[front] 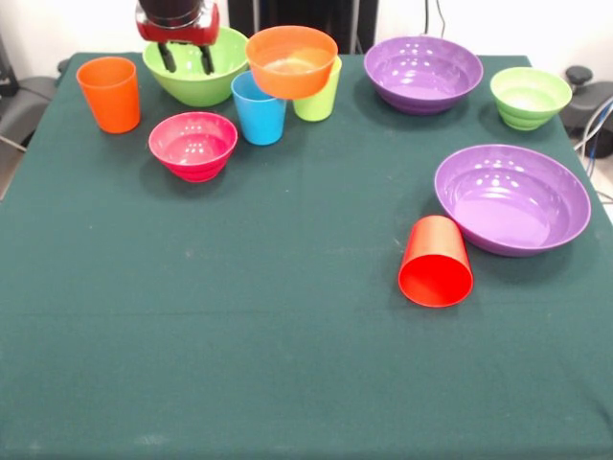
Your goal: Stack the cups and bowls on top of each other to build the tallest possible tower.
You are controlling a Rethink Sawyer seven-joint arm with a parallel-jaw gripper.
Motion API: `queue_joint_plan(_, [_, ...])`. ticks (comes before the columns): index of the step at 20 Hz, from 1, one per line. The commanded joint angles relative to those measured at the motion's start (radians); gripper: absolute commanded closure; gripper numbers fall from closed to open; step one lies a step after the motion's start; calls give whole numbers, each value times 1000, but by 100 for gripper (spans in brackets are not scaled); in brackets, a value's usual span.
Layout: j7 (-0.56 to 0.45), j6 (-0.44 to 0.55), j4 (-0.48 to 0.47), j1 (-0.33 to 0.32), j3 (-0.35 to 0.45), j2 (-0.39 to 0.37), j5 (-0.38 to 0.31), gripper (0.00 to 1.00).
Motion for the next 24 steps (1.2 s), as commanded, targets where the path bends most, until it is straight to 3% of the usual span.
queue_joint_plan(1, [-107,-93,-87,20,59,49,-92,0])
queue_joint_plan(24, [-139,-99,-142,15,67,80,-107,0])
